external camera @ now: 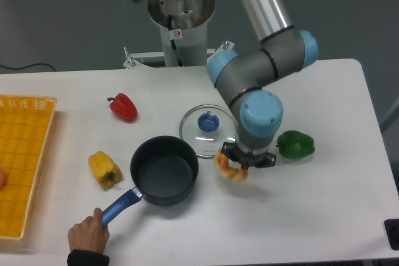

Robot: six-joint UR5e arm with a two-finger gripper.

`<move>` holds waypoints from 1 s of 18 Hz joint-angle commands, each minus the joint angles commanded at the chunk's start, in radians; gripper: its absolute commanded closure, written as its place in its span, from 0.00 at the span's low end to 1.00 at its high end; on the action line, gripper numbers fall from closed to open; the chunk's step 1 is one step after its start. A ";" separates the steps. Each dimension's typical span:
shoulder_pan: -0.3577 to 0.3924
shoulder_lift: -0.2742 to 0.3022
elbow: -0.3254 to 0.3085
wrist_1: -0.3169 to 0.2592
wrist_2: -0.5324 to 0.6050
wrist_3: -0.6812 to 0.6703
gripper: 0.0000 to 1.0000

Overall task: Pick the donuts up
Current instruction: 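Lift the gripped donut up off the table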

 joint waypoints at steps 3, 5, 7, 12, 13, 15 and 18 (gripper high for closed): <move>0.006 0.032 0.000 -0.029 0.000 0.046 0.90; 0.006 0.052 -0.002 -0.032 0.000 0.087 0.90; 0.009 0.066 -0.003 -0.038 0.000 0.089 0.90; 0.028 0.081 -0.003 -0.057 -0.002 0.106 0.90; 0.028 0.086 -0.003 -0.055 -0.003 0.110 0.90; 0.032 0.088 -0.003 -0.055 -0.008 0.112 0.90; 0.037 0.088 -0.003 -0.057 -0.015 0.114 0.90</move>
